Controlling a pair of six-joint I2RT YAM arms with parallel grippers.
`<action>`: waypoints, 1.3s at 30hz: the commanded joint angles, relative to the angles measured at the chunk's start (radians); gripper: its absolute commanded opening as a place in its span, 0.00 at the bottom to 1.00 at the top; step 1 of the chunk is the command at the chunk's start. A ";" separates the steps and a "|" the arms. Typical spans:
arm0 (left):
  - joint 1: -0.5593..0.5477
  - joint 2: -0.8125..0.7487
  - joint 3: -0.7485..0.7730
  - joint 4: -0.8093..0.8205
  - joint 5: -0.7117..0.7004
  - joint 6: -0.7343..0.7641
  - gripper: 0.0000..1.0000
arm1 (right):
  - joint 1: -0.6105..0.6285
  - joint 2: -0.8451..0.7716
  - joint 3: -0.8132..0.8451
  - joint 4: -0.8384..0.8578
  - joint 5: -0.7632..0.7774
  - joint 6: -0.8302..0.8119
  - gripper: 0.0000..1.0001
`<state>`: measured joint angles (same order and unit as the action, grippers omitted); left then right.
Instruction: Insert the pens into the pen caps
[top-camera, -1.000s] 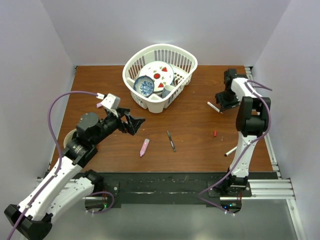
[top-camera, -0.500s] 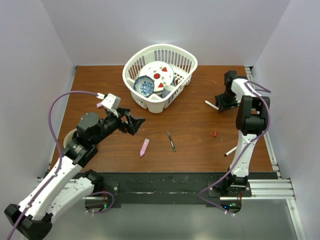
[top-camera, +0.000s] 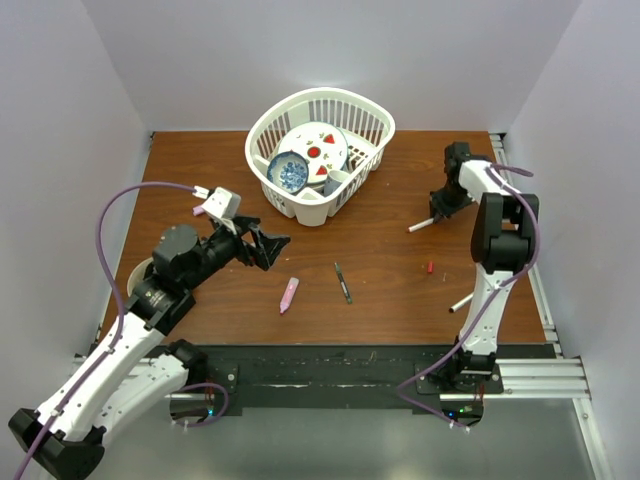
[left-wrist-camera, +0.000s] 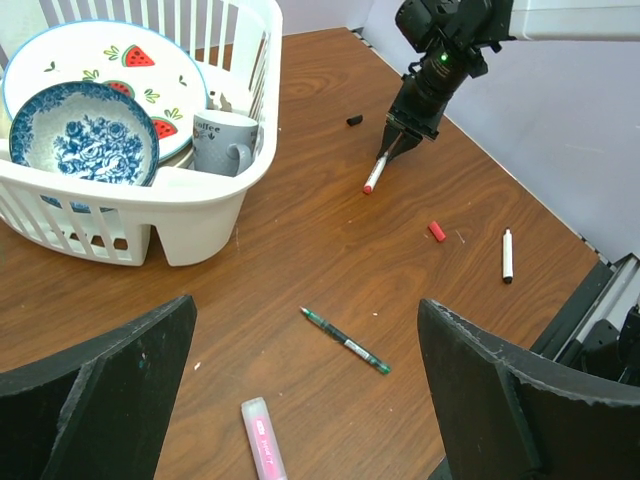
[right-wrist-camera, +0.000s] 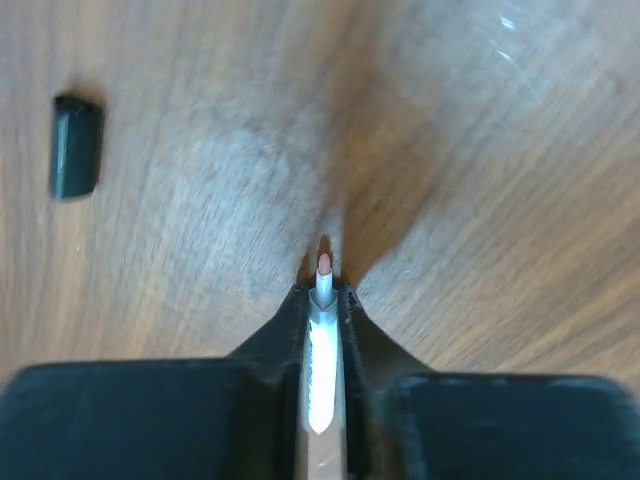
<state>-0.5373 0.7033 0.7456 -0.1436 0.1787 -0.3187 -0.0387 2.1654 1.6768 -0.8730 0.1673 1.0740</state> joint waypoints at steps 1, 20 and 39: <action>-0.001 -0.002 0.014 0.013 0.016 0.038 0.96 | 0.020 -0.028 -0.164 0.162 -0.031 -0.186 0.03; -0.010 0.295 0.020 0.249 0.404 -0.287 0.75 | 0.267 -0.807 -0.727 0.589 -0.383 -0.401 0.00; -0.105 0.613 0.058 0.613 0.538 -0.460 0.68 | 0.480 -1.156 -0.770 0.729 -0.474 -0.200 0.00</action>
<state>-0.6350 1.2953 0.7704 0.3553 0.6884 -0.7414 0.4267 1.0454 0.9081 -0.1940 -0.2806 0.8402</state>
